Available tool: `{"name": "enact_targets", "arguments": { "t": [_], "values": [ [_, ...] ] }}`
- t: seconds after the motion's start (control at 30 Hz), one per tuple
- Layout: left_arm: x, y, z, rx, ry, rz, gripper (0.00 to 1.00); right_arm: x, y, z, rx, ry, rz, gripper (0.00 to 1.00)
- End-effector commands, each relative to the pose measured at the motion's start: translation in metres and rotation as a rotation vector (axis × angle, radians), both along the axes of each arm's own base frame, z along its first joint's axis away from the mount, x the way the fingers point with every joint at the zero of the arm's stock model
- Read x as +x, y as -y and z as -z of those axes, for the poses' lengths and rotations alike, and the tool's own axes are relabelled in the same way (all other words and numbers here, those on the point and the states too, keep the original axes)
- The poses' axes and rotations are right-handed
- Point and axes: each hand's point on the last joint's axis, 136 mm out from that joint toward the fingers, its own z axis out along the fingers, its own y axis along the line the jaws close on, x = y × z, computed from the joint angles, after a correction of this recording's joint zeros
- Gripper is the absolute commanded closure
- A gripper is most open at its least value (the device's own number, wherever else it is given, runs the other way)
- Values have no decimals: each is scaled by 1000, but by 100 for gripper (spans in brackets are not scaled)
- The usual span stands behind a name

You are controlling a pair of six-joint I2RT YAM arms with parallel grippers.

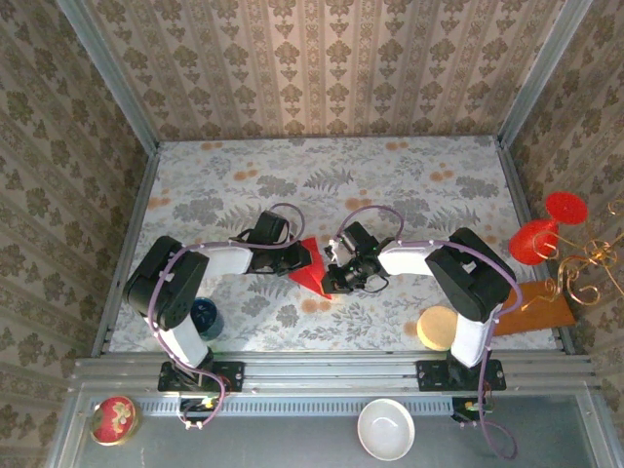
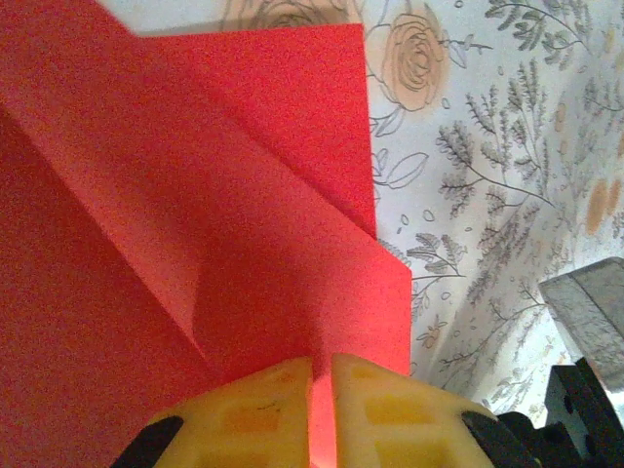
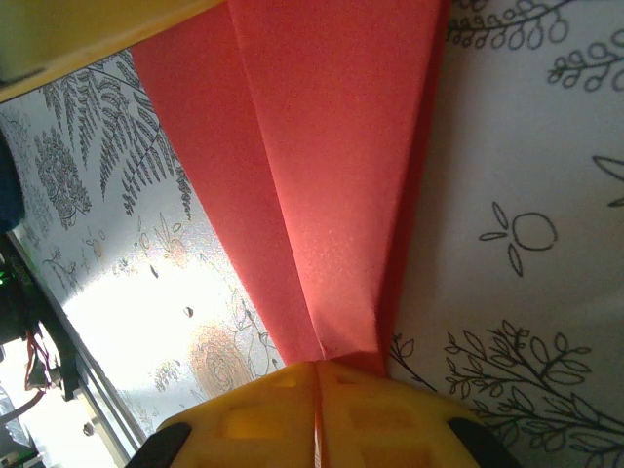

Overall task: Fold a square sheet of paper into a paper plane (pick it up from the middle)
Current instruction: Fourth fold the wing at the center of the table.

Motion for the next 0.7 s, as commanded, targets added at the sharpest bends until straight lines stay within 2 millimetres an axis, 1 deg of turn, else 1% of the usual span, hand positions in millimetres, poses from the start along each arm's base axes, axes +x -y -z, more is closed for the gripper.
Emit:
{"name": "enact_targets", "arguments": {
  "t": [0.0,0.2,0.27,0.33,0.43,0.53,0.6,0.67],
  "values": [
    [-3,-12,9,58,-28,-22,86,-19,25,36,-152,-87,14,88],
    [-5,-17,13,86,-43,-35,87,-19,25,36,-149,-87,12,87],
    [-5,-16,14,86,-48,-33,87,-18,23,32,-131,-79,10,86],
    [-5,-16,14,84,-49,-32,87,-14,15,19,-78,-58,10,84],
    [-5,-16,14,84,-50,-32,87,-1,2,-15,36,5,30,78],
    [-5,-16,14,84,-49,-32,87,14,-1,-42,97,80,72,76],
    [-5,-16,14,85,-48,-32,87,23,1,-49,99,120,104,75],
    [-6,-16,15,87,-51,-31,87,28,3,-49,85,137,119,76]
  ]
}}
